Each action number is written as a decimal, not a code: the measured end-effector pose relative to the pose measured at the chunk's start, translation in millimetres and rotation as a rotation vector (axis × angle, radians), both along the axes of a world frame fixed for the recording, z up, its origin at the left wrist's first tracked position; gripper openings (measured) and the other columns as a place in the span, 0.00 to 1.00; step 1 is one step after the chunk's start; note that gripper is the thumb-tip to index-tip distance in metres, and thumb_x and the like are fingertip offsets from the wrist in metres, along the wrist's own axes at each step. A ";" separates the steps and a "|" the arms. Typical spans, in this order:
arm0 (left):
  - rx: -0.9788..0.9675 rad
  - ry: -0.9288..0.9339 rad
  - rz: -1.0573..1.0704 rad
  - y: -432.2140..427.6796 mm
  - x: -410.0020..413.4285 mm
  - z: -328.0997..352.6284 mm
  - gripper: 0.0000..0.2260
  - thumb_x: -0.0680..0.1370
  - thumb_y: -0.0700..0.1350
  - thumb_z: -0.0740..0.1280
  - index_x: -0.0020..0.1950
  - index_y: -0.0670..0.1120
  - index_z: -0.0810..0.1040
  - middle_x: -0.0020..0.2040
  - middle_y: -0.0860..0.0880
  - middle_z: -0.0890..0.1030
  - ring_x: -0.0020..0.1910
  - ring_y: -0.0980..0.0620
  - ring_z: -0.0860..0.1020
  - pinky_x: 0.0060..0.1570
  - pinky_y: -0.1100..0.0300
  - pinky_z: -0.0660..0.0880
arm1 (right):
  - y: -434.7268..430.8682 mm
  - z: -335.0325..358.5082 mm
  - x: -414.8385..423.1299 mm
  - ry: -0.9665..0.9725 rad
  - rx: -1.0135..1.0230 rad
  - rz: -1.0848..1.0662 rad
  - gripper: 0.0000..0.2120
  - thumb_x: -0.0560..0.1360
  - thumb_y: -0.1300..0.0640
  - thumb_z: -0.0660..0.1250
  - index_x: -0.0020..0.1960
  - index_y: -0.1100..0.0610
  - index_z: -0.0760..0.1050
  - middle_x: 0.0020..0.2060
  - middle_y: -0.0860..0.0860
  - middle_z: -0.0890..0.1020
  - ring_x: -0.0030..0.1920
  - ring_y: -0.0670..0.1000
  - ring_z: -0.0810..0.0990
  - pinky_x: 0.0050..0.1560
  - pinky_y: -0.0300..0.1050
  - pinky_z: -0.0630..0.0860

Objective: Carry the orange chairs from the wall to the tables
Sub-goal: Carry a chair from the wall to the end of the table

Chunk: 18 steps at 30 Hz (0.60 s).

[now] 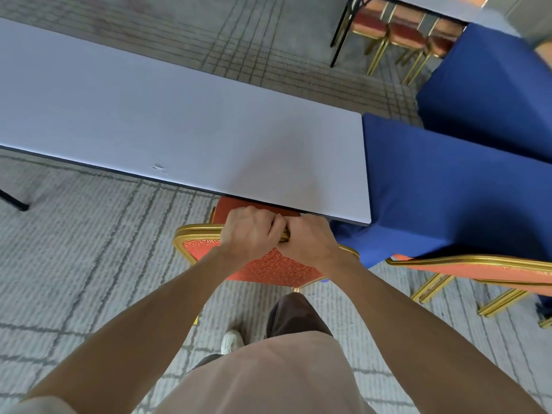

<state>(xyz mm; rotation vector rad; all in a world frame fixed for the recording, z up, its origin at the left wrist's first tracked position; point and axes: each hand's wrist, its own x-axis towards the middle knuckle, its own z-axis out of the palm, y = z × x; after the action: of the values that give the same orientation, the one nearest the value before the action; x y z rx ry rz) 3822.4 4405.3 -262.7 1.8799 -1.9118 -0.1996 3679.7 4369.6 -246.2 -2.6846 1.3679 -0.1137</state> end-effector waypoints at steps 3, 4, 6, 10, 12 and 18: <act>-0.013 0.000 0.000 -13.8 2.8 -8.4 0.18 0.76 0.50 0.54 0.25 0.49 0.63 0.23 0.49 0.71 0.25 0.46 0.72 0.28 0.59 0.59 | -7.4 -7.2 1.5 -0.040 -0.070 -0.025 0.11 0.71 0.45 0.69 0.37 0.52 0.79 0.27 0.50 0.81 0.30 0.55 0.80 0.32 0.42 0.70; -0.007 0.003 0.006 -18.3 2.9 -12.1 0.18 0.76 0.50 0.54 0.26 0.49 0.64 0.24 0.48 0.74 0.27 0.45 0.73 0.29 0.58 0.62 | -9.6 -9.2 3.2 -0.051 -0.094 -0.033 0.11 0.70 0.45 0.70 0.36 0.52 0.79 0.25 0.49 0.80 0.27 0.55 0.79 0.30 0.41 0.69; 0.008 0.005 0.022 -29.4 2.3 -17.1 0.18 0.76 0.52 0.51 0.27 0.49 0.65 0.27 0.48 0.76 0.29 0.45 0.74 0.30 0.57 0.64 | -18.9 -12.8 3.6 -0.082 -0.113 -0.039 0.12 0.69 0.44 0.66 0.34 0.52 0.79 0.24 0.48 0.79 0.26 0.54 0.79 0.27 0.41 0.70; 0.077 -0.024 -0.024 -54.7 2.6 -27.2 0.19 0.76 0.51 0.51 0.29 0.46 0.70 0.25 0.49 0.73 0.28 0.44 0.73 0.29 0.56 0.68 | -40.6 -22.2 0.0 -0.026 -0.027 -0.024 0.11 0.73 0.45 0.62 0.44 0.50 0.81 0.34 0.50 0.83 0.37 0.55 0.82 0.34 0.43 0.69; 0.118 -0.035 -0.038 -72.6 5.5 -30.0 0.21 0.76 0.52 0.50 0.27 0.46 0.71 0.23 0.52 0.69 0.27 0.46 0.71 0.29 0.57 0.66 | -54.2 -28.7 1.1 -0.026 -0.004 -0.038 0.10 0.75 0.46 0.63 0.45 0.50 0.80 0.35 0.49 0.83 0.38 0.55 0.82 0.34 0.42 0.65; 0.076 -0.060 -0.075 -91.2 35.0 -49.9 0.21 0.75 0.53 0.50 0.30 0.45 0.73 0.27 0.46 0.77 0.28 0.41 0.73 0.32 0.58 0.60 | -90.3 -42.8 23.5 -0.015 0.192 0.071 0.16 0.74 0.40 0.62 0.48 0.51 0.80 0.39 0.49 0.83 0.42 0.53 0.81 0.38 0.44 0.72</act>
<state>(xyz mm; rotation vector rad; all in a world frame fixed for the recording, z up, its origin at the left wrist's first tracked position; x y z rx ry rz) 3857.4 4314.1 -312.6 1.8837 -2.0440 -0.2444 3703.3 4279.3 -289.1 -2.5632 1.2102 0.0041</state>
